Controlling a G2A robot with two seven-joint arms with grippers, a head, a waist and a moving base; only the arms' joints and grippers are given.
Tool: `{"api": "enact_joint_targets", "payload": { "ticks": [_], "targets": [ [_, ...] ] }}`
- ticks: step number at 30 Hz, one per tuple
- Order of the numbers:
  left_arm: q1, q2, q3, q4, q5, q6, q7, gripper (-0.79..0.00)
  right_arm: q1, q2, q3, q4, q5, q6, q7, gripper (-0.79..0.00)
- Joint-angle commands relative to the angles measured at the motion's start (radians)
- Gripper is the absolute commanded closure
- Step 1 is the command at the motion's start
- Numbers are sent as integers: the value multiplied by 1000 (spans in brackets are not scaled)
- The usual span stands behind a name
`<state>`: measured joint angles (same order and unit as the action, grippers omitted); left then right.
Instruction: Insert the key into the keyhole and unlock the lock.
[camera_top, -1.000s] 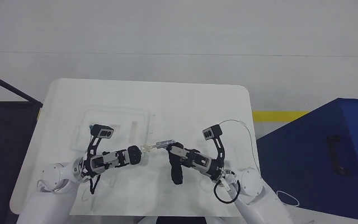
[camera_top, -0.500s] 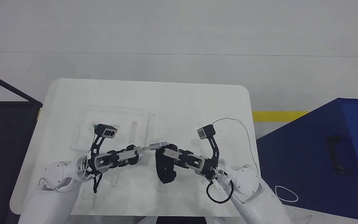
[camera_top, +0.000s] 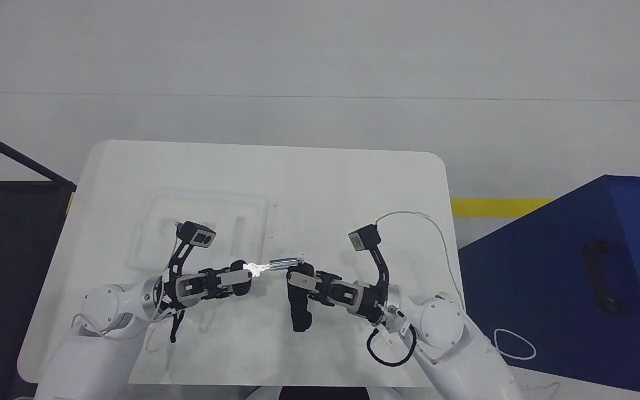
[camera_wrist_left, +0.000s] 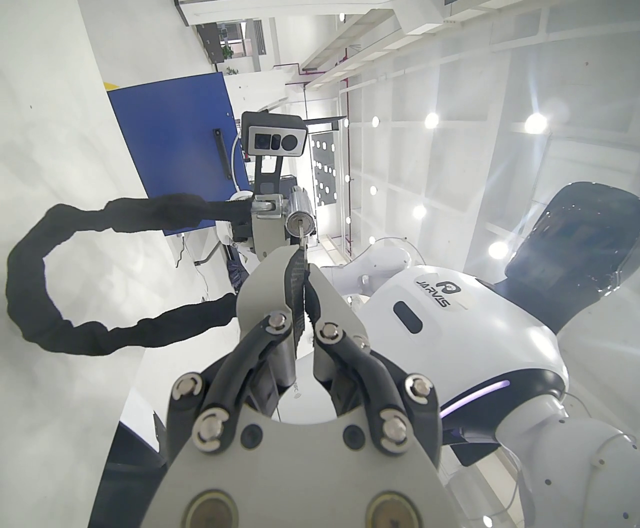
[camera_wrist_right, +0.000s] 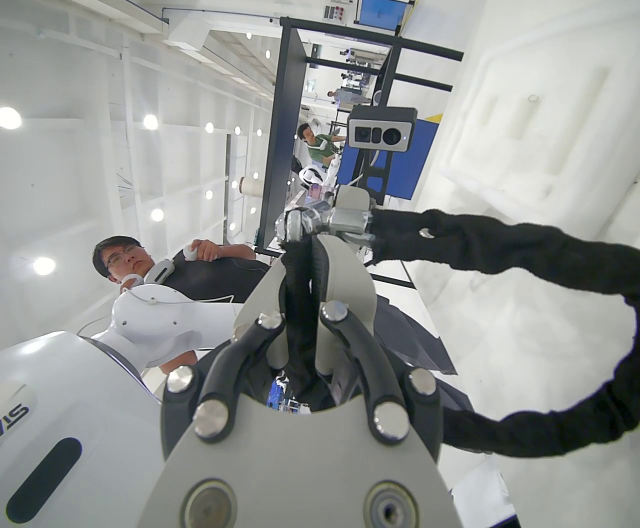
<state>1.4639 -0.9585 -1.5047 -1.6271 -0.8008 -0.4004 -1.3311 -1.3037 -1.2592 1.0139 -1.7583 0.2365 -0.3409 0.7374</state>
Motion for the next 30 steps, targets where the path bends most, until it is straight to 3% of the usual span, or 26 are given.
{"api": "enact_joint_targets", "payload": {
  "ticks": [1,2,15,18,20,24,25,30],
  "targets": [
    [0,0,-1,1,-1,0,-1,-594,-5,2,6,-7,-3,0,-1,0],
    [0,-1,-2,1,-4,1,-2,-785,-7,3,10,-11,-5,1,-2,0],
    [0,-4,-2,25,-52,50,-15,-785,-33,10,10,-38,-31,-5,-8,0],
    [-3,-5,5,19,-43,52,-16,-579,-30,9,0,-37,-38,-5,-13,0],
    [-3,-6,7,13,-37,49,-20,-348,-27,9,-5,-34,-41,-4,-15,0],
    [-1,-7,5,10,-31,43,-25,-139,-23,9,-10,-30,-42,2,-19,0],
    [-1,-7,4,10,-29,42,-25,0,-22,9,-10,-30,-41,4,-19,0],
    [-1,-7,2,14,-14,33,-30,0,-16,9,-14,-25,-38,14,-20,0]
  ]
}}
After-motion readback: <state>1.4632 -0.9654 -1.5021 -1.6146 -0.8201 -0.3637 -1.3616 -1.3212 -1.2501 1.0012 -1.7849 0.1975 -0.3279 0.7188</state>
